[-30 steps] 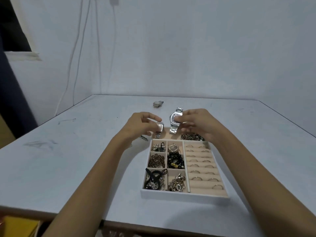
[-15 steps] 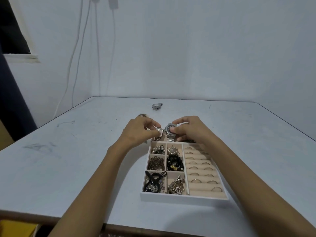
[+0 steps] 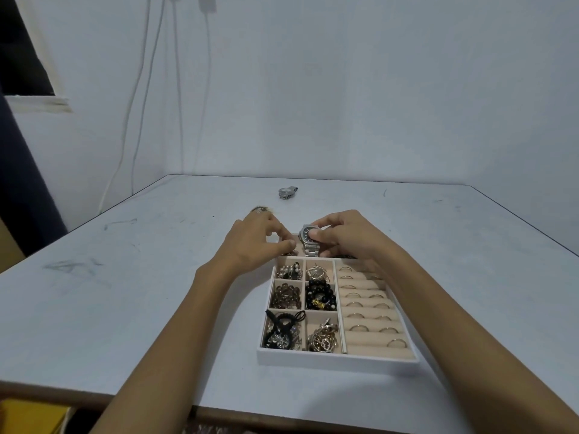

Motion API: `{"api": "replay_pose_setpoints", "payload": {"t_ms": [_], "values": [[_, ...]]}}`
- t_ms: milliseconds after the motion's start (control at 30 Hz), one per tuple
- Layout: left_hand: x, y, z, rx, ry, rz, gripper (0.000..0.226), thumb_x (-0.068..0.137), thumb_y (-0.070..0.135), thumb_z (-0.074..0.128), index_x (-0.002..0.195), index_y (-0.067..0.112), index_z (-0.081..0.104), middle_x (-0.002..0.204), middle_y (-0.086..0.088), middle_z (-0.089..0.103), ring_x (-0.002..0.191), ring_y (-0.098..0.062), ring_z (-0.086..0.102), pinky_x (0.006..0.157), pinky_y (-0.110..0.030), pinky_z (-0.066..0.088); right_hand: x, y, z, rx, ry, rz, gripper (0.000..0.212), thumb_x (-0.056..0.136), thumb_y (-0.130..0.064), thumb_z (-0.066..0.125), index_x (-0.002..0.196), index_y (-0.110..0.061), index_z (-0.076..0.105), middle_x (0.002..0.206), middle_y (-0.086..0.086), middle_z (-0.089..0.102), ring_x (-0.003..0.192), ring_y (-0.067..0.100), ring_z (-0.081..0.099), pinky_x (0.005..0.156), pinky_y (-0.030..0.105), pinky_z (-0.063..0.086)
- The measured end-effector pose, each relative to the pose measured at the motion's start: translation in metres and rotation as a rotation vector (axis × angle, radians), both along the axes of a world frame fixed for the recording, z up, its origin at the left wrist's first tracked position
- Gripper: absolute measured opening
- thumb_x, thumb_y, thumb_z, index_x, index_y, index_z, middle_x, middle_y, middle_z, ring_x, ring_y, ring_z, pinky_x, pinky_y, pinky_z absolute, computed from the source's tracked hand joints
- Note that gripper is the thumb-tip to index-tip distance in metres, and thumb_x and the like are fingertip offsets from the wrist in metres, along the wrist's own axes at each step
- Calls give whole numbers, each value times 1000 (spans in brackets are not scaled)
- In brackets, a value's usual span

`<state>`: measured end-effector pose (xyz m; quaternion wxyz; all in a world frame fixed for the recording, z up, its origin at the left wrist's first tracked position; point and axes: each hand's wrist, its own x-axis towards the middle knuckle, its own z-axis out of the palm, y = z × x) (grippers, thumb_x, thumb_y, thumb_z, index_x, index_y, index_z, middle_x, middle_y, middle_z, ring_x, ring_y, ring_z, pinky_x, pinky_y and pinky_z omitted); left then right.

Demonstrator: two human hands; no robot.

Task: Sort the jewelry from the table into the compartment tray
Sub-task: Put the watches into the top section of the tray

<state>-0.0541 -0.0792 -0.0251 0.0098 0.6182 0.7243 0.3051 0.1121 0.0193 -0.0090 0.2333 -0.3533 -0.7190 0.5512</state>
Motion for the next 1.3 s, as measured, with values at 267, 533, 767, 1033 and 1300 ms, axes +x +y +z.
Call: {"api": "replay_pose_setpoints", "payload": {"t_ms": [267, 533, 767, 1033, 1300], "values": [[-5, 0, -1, 3, 13, -38, 35, 70, 58, 55, 90, 37, 75, 93, 14, 68, 91, -8, 52, 88, -40, 42, 1, -1, -1, -46, 55, -10, 22, 85, -7, 70, 105, 2, 67, 80, 12, 70, 61, 15, 66, 68, 25, 58], [-9, 0, -1, 7, -10, -65, 21, 76, 53, 66, 85, 35, 74, 89, 12, 70, 87, -6, 55, 85, -38, 44, 0, 2, -2, -28, 32, -27, 19, 85, -10, 69, 101, 0, 68, 83, 15, 72, 72, 28, 58, 62, 28, 51], [-10, 0, -2, -2, -38, -84, 12, 79, 45, 70, 84, 35, 74, 88, 12, 70, 86, -5, 55, 78, -33, 44, -1, 1, 0, -22, 24, -43, 16, 87, -7, 67, 100, 2, 66, 83, 15, 71, 68, 27, 56, 52, 24, 48], [-8, -2, 0, 4, -20, -82, 11, 80, 42, 70, 85, 33, 74, 88, 11, 67, 85, -4, 52, 71, -29, 35, 0, 1, 2, 158, -97, -48, 15, 89, -18, 66, 96, -6, 66, 68, 12, 69, 52, 16, 53, 53, 24, 44], [-7, -3, 1, 5, -24, -94, 7, 80, 41, 70, 84, 35, 73, 88, 11, 68, 82, -2, 51, 70, -29, 37, -4, -2, 0, 284, -133, -104, 16, 88, -18, 64, 91, -4, 71, 60, 7, 64, 40, 8, 53, 41, 15, 41]]}}
